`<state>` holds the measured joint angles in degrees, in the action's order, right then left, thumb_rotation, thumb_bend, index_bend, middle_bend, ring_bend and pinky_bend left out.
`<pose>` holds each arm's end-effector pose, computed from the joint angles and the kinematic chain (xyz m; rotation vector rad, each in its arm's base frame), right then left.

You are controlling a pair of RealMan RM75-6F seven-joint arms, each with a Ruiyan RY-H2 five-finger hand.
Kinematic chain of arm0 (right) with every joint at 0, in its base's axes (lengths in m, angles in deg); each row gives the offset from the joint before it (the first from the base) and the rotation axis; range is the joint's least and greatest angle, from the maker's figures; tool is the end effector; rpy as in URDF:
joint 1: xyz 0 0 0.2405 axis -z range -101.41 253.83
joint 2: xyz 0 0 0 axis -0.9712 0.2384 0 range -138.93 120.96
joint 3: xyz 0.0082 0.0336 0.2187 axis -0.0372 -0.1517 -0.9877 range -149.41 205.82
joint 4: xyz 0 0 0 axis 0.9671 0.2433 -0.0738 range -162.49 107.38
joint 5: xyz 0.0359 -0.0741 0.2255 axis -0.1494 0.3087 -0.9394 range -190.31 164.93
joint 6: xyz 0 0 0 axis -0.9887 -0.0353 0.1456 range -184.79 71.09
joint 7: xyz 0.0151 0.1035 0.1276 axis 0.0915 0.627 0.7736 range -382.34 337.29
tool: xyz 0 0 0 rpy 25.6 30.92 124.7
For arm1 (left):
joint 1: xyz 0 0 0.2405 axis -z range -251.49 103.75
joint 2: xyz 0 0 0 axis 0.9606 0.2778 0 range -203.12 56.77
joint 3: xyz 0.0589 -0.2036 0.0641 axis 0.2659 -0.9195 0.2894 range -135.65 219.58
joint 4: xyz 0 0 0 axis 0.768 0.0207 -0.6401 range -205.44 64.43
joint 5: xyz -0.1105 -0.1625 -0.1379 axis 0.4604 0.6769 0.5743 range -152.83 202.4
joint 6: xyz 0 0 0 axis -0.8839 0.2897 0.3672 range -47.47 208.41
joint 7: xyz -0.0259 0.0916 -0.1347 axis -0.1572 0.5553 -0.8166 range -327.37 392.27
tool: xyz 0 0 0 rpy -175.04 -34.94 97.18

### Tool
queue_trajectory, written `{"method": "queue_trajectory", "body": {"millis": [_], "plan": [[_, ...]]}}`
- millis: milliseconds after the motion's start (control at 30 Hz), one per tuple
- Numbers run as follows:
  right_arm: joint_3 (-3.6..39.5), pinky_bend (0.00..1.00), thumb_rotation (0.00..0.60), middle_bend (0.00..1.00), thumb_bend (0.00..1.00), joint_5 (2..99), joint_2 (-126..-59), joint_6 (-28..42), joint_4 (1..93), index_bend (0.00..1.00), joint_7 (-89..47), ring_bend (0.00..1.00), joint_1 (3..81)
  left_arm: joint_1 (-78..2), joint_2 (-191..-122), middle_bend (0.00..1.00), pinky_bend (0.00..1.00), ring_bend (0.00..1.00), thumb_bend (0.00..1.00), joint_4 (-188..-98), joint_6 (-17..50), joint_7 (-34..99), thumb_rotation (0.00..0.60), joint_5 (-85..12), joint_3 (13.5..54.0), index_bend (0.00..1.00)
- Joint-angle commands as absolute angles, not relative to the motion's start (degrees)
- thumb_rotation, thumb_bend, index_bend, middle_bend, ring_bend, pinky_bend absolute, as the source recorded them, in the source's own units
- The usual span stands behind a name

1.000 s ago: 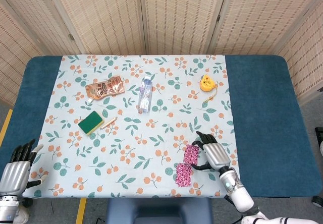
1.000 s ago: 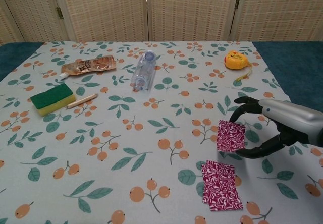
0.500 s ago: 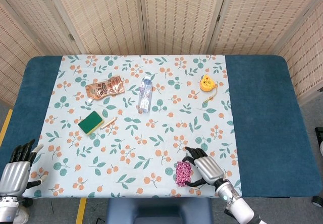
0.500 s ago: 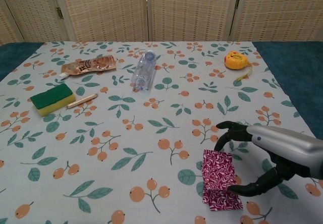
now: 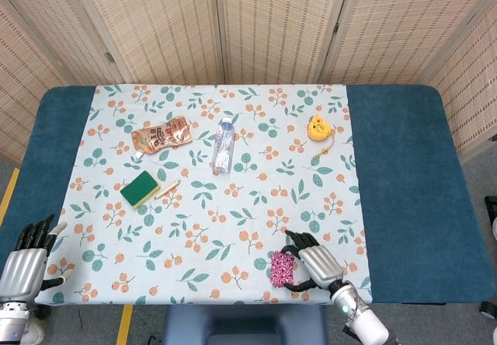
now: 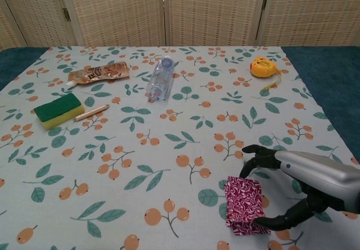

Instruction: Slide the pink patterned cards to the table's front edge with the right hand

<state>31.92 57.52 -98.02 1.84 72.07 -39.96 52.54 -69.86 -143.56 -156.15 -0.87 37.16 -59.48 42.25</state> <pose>-0.1566 -0.1899 -0.0929 1.9028 -1.4026 0.8225 -0.3192 0.1838 0.0786 -1.4481 -0.9424 -0.7376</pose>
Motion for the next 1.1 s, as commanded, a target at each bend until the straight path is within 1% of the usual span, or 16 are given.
{"method": "queue_trajectory", "body": {"millis": [33,233,867,1100], "plan": [[31.94,0.00,0.428,0.04,0.25,57.24,-98.28,1.73,71.91,0.25,-40.05,0.00,52.65,-69.83,-143.63,0.00,0.00,0.04,0.21,-156.06,-0.82,37.12,0.600,-59.49,42.26,0.16],[31.91,0.00,0.428,0.04,0.25,56.81,-99.10,1.71,71.55,0.22,-40.30,0.00,52.95,-69.80,-143.81,0.00,0.00,0.04,0.21,-155.79,-0.74,36.91,0.600,-59.50,42.27,0.16],[32.03,0.00,0.428,0.04,0.25,56.56,-100.18,2.04,71.52,0.16,-40.86,0.00,53.86,-69.41,-144.35,0.00,0.00,0.04,0.21,-154.96,-0.22,36.66,0.600,-59.51,42.22,0.16],[31.51,0.00,0.427,0.04,0.25,58.47,-98.35,4.22,73.28,0.16,-39.88,0.00,54.58,-69.33,-144.29,0.00,0.00,0.04,0.21,-154.91,-0.20,36.53,0.600,-59.55,42.20,0.16]]}}
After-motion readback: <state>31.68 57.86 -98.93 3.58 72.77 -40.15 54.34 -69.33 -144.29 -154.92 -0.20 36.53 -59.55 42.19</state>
